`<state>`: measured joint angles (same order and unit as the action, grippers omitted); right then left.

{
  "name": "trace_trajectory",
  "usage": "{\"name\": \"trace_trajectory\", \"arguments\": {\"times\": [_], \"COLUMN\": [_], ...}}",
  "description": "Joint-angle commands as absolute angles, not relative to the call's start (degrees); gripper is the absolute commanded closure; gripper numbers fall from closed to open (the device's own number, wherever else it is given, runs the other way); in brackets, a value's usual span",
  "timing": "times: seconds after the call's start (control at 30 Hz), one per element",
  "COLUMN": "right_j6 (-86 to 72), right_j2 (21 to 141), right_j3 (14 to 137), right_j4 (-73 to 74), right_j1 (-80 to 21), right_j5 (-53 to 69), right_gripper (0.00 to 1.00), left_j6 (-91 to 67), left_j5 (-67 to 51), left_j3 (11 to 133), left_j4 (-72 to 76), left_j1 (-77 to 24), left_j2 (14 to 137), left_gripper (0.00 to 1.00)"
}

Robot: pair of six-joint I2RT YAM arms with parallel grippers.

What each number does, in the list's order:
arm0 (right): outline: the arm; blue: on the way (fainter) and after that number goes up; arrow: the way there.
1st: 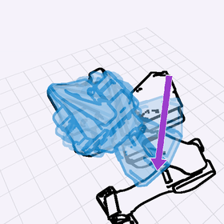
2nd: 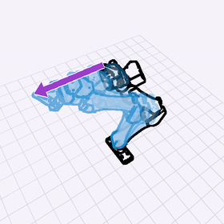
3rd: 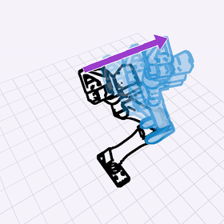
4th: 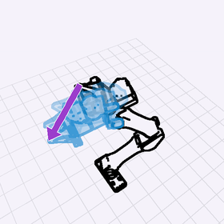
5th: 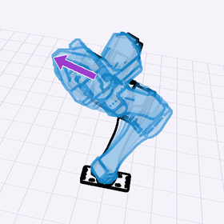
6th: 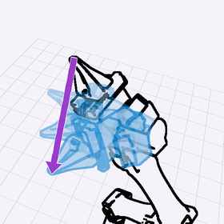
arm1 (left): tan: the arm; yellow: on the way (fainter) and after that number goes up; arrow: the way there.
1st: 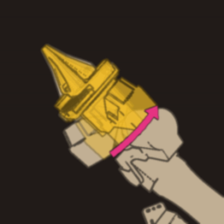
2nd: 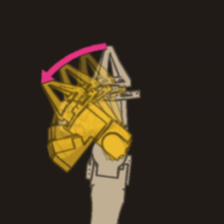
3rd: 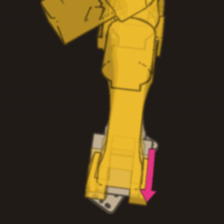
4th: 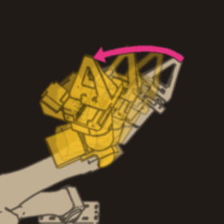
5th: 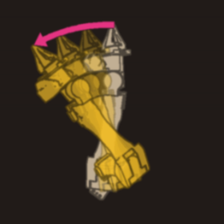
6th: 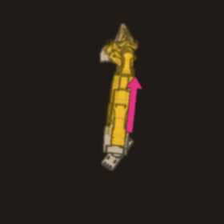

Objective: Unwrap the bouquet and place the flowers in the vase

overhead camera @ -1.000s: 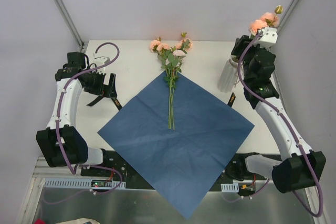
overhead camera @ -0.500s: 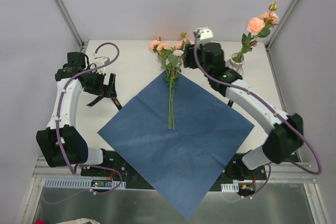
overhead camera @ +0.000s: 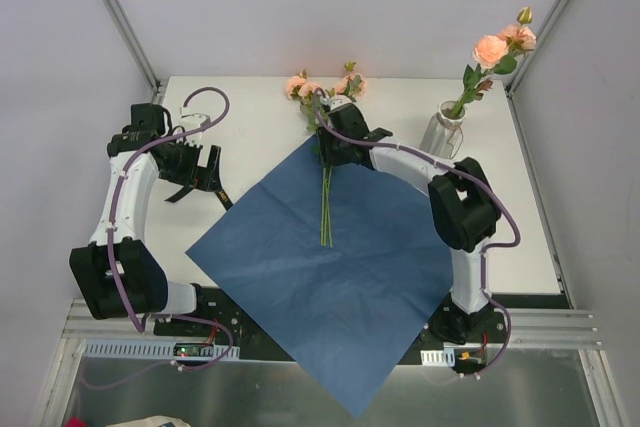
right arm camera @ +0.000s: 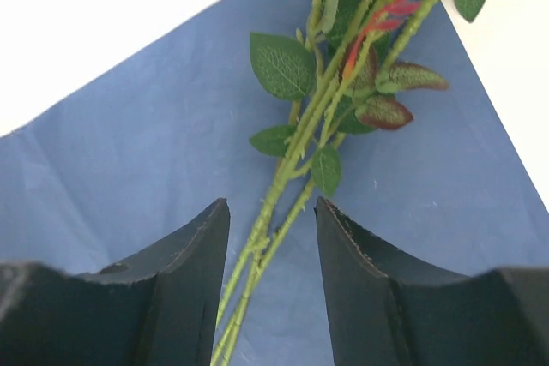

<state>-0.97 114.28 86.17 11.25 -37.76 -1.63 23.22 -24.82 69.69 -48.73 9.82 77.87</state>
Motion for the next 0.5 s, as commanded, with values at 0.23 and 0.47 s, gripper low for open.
{"name": "trace_trajectory", "arguments": {"times": [0.23,0.47], "right_j6": [-4.04,-5.10], "right_j2": [121.28,124.28], "right_j3": [93.60,95.89], "right_j4": [11.07,11.34], "right_j1": [-38.06,-37.71], "right_j5": [0.53,0.35], "right_gripper": [0.55,0.57], "left_j6": [24.78,25.40], "left_j5": [-23.47,-22.76], "left_j3": [68.73,68.64], "left_j4": [-48.34,-48.16], "left_j1": [10.20,10.19], "left_j2": [77.26,77.26], "left_gripper": [0.01,0.01]}}
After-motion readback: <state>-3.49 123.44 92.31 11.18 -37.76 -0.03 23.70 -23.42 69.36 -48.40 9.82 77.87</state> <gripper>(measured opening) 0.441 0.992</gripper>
